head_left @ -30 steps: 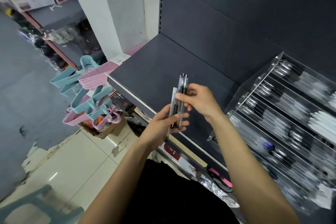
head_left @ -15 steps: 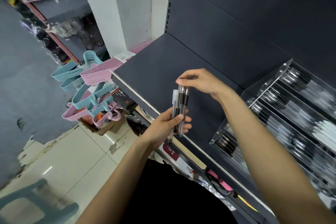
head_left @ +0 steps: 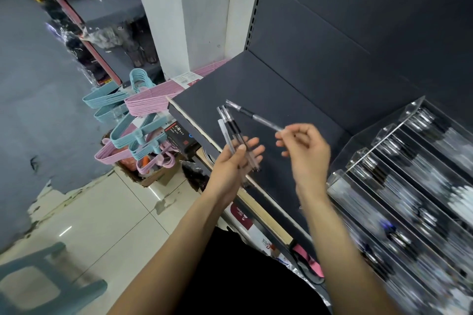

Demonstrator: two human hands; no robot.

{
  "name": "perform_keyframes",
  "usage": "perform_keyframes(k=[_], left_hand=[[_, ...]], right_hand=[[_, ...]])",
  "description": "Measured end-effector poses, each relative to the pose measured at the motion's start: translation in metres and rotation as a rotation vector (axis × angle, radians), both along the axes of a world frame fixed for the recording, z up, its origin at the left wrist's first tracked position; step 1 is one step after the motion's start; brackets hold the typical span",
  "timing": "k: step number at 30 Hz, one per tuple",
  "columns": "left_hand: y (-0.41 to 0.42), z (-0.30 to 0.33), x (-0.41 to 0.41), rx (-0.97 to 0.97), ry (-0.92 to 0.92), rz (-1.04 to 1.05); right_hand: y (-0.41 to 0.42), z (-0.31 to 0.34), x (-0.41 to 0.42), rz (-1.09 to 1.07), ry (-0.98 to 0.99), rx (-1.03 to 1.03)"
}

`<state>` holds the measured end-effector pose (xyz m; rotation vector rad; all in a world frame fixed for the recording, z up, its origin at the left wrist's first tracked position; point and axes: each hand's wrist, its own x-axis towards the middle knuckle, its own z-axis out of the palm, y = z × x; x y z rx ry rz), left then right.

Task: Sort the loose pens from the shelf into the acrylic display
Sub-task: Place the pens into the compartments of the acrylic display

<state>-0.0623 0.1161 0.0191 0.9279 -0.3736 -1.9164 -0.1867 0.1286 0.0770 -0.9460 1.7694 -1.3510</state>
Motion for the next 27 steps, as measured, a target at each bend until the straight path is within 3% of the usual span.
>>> perform_keyframes(k=[3, 12, 15, 21, 27], left_hand=[[-0.003, 0.006, -0.005, -0.020, 0.000, 0.046], [0.001, 0.004, -0.021, -0.041, -0.080, 0.011], [0.003, 0.002, -0.025, -0.047, -0.088, -0.058], [-0.010, 0.004, -0.029, -0.028, 0.086, -0.104], [-0.013, 0.009, -0.044, -0.129, -0.040, -0.194]], right_hand=[[0.019, -0.027, 0.021, -0.078, 0.027, -0.013], [0.027, -0.044, 0.027, 0.006, -0.013, 0.070], [0.030, -0.043, 0.026, -0.059, -0.043, 0.076], [0.038, -0.037, 0.023, -0.217, -0.194, 0.021], [0.044, -0.036, 0.023, -0.321, -0.084, 0.026]])
